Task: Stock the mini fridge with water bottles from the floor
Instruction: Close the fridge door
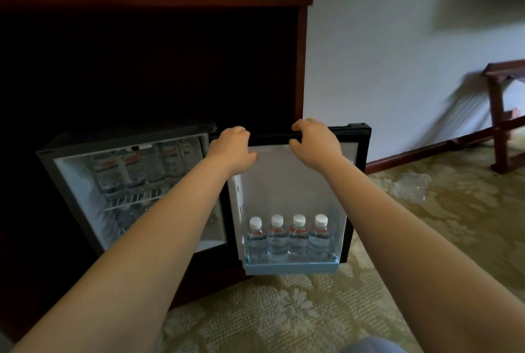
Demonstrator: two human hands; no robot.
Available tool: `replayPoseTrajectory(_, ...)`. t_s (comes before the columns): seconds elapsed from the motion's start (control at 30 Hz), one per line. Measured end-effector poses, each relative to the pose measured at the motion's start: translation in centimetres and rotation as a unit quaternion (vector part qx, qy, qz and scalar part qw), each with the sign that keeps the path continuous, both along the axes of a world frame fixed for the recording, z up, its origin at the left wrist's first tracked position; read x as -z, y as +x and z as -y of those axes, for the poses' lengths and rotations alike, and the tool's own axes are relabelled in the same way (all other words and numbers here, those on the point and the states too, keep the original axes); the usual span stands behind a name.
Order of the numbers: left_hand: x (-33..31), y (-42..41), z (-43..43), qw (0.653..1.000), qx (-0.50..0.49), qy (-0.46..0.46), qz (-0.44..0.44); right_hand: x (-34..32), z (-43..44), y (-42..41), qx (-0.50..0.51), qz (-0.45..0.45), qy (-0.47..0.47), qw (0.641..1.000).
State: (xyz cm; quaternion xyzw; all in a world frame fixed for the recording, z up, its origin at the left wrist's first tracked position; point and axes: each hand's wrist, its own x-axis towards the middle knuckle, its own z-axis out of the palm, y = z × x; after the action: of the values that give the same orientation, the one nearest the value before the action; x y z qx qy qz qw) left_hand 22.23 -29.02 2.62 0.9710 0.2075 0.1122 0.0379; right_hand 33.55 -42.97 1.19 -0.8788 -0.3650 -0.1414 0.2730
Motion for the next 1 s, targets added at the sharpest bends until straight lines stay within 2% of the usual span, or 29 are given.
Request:
replayPoseTrajectory(0.07,-0.5,0.9,-0.5,1.0,-0.002,-0.004,-0.024,-0.5,-0.4,2.1,0.021,0.006,-0.075,0.997)
replayPoseTrajectory(0.13,-0.4,1.8,-0.8,0.999,0.002,-0.004,-0.04,-0.3,-0.6,3.8,0.039,-0.027,-0.14,0.989)
replayPoseTrajectory(0.27,0.7,3.0,-1.6,0.997,0.003,-0.011,-0.075,0.8,-1.5,5.3,0.035,-0.072,-0.207,0.975)
replayPoseTrajectory(0.67,2.7,2.5,-2.1,0.998,0.009,-0.033,-0.051,0.6,-1.5,3.6,0.056,-0.047,-0.185,0.98)
replayPoseTrajectory(0.87,3.0,-0.9,-1.3,0.995,0.002,-0.097,-0.025,0.7,-0.5,-0.7,0.07,0.012,-0.216,0.974)
replayPoseTrajectory(1.0,3.4,-3.8,-0.7,0.99,-0.003,-0.135,-0.03,0.2,0.3,-4.2,0.069,0.017,-0.225,0.972)
